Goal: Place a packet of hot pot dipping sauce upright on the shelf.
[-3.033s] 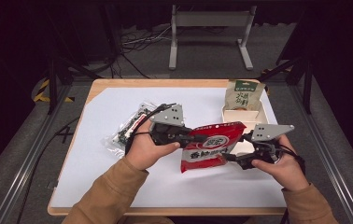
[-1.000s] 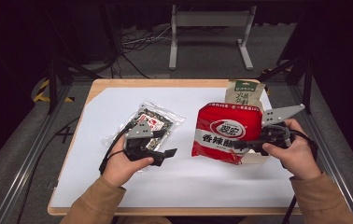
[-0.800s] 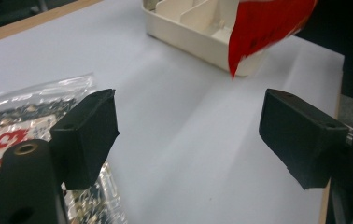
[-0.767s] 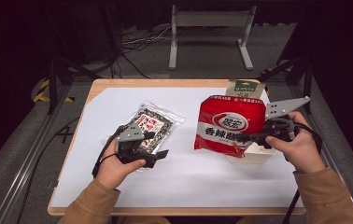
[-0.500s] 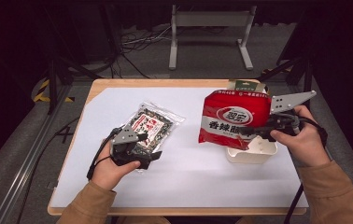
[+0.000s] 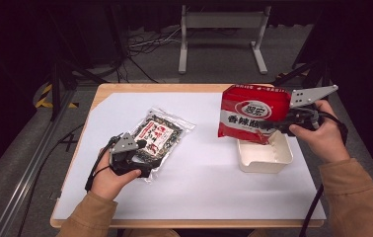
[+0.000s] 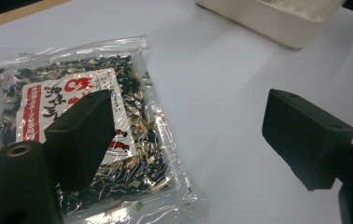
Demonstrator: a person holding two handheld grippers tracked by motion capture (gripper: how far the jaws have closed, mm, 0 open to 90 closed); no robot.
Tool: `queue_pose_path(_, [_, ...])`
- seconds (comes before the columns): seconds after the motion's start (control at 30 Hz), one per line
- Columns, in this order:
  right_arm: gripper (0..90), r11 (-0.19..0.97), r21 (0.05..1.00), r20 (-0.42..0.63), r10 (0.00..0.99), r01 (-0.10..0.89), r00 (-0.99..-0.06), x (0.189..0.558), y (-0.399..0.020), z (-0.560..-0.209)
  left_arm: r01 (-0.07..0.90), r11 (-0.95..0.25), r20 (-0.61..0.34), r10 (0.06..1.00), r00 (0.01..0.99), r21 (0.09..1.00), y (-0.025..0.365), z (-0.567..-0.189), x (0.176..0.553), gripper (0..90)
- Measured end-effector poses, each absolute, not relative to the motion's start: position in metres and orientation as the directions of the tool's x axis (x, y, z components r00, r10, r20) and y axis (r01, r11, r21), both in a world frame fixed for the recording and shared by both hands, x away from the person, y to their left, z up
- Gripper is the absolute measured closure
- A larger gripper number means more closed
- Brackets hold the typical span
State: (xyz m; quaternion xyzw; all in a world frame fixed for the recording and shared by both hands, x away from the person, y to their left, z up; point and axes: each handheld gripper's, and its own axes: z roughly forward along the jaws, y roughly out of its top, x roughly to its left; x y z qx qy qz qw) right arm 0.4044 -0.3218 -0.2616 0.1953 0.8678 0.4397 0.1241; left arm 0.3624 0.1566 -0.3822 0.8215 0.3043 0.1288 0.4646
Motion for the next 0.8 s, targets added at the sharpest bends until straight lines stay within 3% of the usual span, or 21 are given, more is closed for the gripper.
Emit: queue_pose_path(0.8, [87.9,0.567,0.789,-0.098,0.496,0.237,-0.863,0.442,-0.357,-0.259,0.436,-0.321,-0.1,0.699,0.708,0.841,0.192,-0.387,0.353,17.5])
